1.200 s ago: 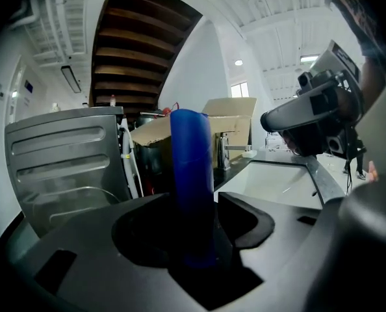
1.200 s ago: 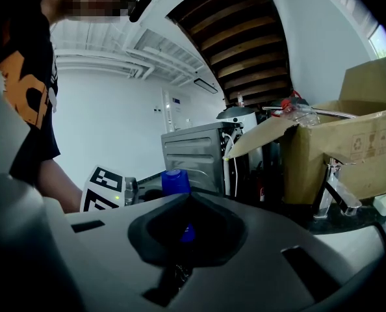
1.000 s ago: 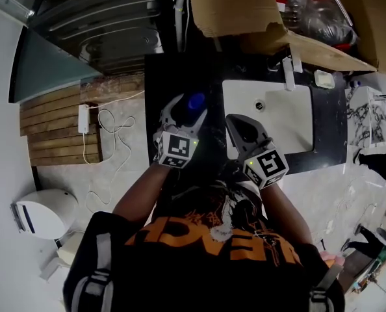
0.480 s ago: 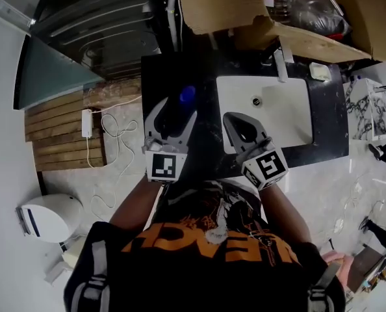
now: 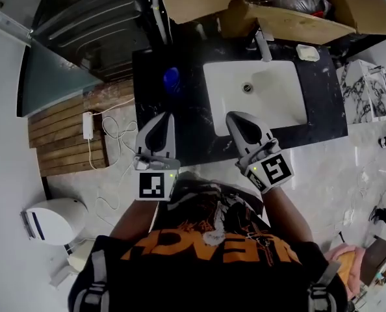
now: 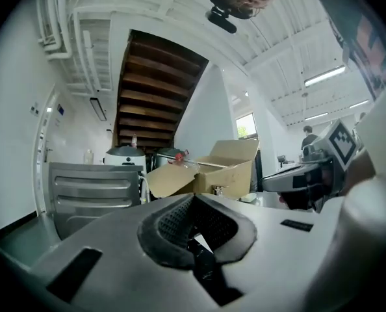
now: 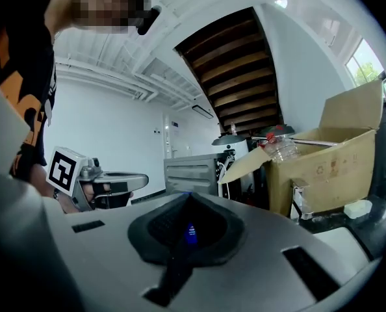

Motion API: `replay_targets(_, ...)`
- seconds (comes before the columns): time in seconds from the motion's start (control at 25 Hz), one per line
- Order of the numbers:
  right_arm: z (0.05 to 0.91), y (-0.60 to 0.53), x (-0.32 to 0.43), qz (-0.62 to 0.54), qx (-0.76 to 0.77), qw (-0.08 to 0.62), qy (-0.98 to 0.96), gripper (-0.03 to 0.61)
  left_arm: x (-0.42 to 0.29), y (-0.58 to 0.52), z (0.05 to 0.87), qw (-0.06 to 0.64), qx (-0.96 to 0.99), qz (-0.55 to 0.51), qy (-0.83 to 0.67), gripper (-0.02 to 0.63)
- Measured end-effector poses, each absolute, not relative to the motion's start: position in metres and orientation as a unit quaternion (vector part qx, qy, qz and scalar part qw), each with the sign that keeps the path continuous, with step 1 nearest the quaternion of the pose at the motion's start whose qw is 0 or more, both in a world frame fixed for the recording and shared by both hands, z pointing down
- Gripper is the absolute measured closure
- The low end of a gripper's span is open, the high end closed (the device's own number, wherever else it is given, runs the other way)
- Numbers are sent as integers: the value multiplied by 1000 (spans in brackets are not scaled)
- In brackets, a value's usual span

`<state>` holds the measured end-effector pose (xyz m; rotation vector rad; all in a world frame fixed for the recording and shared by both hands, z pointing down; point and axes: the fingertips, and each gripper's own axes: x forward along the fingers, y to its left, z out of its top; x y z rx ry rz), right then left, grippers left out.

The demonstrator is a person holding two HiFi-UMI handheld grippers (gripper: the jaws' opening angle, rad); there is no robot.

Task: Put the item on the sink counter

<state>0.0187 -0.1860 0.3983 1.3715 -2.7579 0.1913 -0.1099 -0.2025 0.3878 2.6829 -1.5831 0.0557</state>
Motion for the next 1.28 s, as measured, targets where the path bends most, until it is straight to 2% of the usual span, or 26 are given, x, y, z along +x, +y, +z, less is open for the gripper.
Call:
replay_targets(0.4, 342, -122, 36, 24, 440, -18, -898, 565, -87, -131, 341, 9, 873, 1, -487, 599)
replay_targets(0.72, 334, -86, 48, 17, 432, -5, -902, 566, -72, -85, 330, 12, 874, 10, -486, 600)
replay_targets(1.28, 322, -136, 31, -7, 441, 8, -897, 566, -86, -144, 336, -1, 878, 28, -478, 600)
